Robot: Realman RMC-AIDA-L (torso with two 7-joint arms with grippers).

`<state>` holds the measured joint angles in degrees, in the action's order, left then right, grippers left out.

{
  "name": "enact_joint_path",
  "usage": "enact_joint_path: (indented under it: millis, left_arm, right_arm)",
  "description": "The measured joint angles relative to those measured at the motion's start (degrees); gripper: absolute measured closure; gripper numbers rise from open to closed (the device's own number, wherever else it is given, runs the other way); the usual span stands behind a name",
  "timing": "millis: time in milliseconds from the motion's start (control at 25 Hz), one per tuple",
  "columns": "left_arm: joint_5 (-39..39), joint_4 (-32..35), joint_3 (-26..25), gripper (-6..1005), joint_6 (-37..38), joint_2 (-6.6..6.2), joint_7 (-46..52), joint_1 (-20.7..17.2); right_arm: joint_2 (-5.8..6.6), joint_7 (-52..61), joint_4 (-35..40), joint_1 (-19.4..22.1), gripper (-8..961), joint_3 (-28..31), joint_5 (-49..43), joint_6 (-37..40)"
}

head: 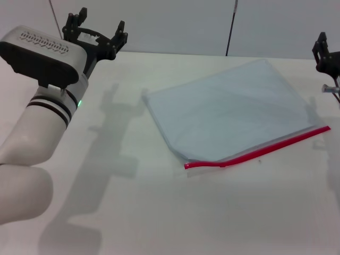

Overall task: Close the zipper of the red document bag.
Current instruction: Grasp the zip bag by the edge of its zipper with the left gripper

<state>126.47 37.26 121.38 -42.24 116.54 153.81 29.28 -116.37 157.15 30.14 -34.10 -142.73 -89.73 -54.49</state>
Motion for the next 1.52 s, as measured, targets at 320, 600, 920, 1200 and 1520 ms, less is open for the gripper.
enact_joint_path:
  millis: [320,600,920,1200,1520]
  left_arm:
    - [-0.01,-0.09,0.0,122,-0.08,0.0,0.0,0.19]
    - [-0.09,-0.09,0.0,122,-0.3,0.0,0.0,0.24]
    - [-0.09,-0.09,0.0,122,-0.27,0.0,0.0,0.26]
    - [-0.03,1.51,0.35,123,3.74,-0.11,0.43,0.5]
    - [0.52,12.79,-0.11,123,22.18,-2.78,-3.59,0.14]
  right_arm:
    - [0.0,0.0,0.0,0.0,282,0.0,0.0,0.0]
    - [0.0,0.0,0.0,-0.03,282,0.08,0.0,0.0]
    - [0.0,0.0,-0.03,-0.08,281,0.09,0.0,0.0]
    - [0.0,0.0,-0.35,-0.09,281,0.11,-0.01,1.63]
    - [0.0,0.0,-0.91,-0.08,281,0.55,0.0,2.94]
